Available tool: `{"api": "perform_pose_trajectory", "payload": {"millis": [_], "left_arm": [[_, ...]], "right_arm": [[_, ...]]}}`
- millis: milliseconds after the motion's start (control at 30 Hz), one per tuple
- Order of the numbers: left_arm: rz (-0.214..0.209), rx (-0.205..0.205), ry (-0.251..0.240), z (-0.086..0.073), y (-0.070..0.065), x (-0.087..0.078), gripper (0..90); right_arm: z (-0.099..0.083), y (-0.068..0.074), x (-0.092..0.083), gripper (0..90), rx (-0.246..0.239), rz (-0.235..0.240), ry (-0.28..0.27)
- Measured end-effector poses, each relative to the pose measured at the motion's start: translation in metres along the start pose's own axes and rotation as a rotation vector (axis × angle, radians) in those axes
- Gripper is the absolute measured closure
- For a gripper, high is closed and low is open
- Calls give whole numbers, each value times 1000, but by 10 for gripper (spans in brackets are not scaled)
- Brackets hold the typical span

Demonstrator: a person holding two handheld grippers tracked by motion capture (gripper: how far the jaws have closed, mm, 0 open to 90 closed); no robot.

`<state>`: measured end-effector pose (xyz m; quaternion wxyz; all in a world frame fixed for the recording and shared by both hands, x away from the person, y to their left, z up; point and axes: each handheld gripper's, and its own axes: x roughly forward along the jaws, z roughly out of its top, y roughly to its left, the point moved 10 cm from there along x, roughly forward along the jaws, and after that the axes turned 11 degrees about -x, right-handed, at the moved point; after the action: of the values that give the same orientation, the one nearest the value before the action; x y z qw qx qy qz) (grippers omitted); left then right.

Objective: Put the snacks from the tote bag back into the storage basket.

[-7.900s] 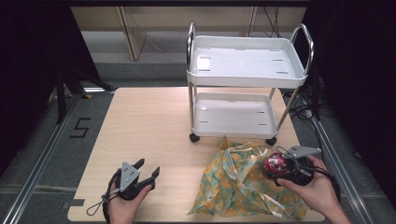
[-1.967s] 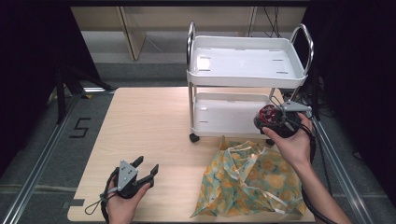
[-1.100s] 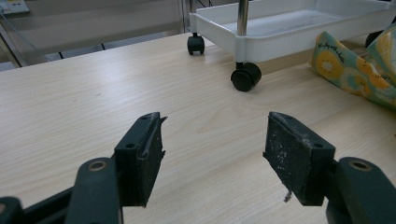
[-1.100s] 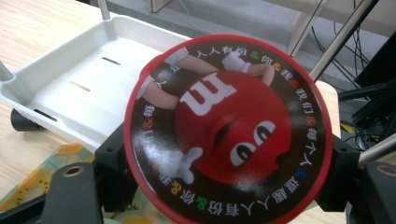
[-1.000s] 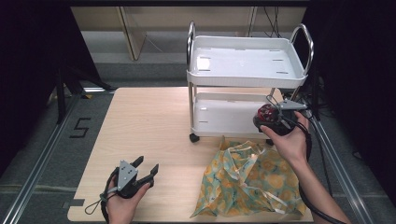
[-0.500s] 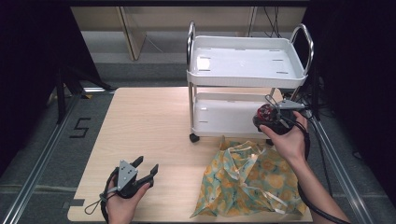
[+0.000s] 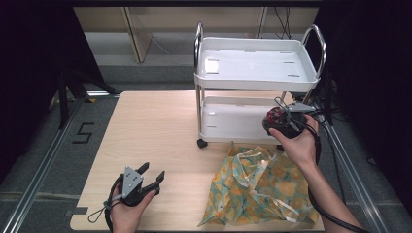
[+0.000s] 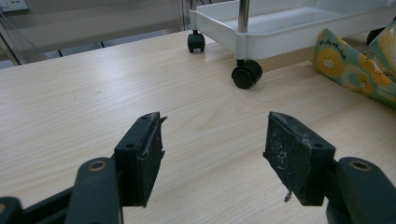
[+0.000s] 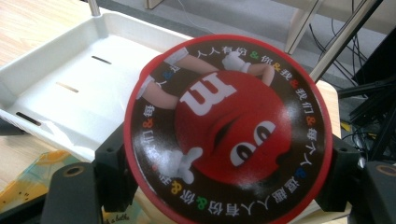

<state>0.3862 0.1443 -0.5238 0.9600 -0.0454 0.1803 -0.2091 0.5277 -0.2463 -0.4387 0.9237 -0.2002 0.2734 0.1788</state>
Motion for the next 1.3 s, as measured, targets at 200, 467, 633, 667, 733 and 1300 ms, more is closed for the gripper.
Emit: {"api": "perform_pose_trajectory", "payload": {"millis": [200, 467, 633, 667, 733, 1300], "left_arm": [[2, -3, -1, 0, 0, 0, 362], [-3, -1, 1, 0, -1, 0, 362], [1, 1, -1, 0, 0, 0, 363], [0, 1, -1, 0, 0, 0, 363], [-3, 1, 2, 0, -1, 0, 363], [-7, -3, -4, 1, -3, 0, 363]], "right_arm": [[1, 0, 3, 265, -3, 0, 0], [2, 3, 3, 265, 7, 9, 13], [4, 4, 5, 265, 4, 11, 13], [4, 3, 5, 265, -10, 9, 10], [4, 6, 6, 265, 15, 13, 14], [5, 4, 10, 264, -22, 4, 1]]}}
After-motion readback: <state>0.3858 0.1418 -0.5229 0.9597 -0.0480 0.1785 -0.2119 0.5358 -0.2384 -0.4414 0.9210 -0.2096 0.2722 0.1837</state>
